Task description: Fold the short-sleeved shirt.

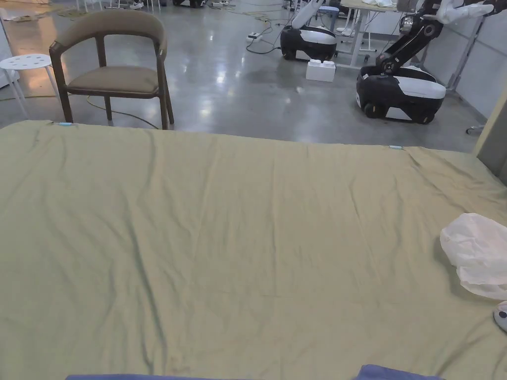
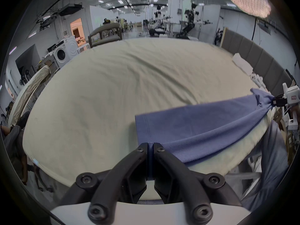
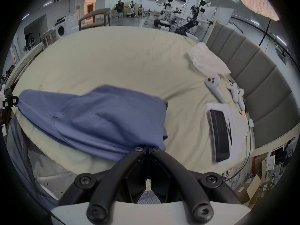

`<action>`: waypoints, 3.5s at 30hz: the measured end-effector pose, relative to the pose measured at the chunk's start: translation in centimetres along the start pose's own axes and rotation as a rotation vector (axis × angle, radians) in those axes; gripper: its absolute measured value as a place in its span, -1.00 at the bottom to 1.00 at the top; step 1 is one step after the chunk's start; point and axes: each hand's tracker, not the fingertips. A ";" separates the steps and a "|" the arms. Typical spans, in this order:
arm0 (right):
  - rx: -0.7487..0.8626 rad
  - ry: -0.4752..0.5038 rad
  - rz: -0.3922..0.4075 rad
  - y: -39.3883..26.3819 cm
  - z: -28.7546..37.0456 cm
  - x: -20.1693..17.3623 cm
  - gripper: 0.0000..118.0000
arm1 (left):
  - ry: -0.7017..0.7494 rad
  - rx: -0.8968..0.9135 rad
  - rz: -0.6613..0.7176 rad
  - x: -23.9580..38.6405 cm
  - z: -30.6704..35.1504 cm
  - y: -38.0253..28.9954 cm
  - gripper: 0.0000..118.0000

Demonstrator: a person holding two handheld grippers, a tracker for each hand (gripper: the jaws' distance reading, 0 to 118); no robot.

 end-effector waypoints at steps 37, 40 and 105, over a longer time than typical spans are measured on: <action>1.001 -0.081 -0.191 15.0 9.9 -12.5 -0.94 | 0.214 0.789 0.067 10.2 6.8 12.5 -0.91; 1.002 -0.076 -0.197 15.4 10.1 -12.7 -0.97 | 0.241 0.802 0.076 9.9 7.6 12.8 -1.00; 0.804 0.030 -0.076 14.8 6.7 -13.4 -0.98 | -0.535 -0.046 0.549 -11.3 1.8 6.6 -0.90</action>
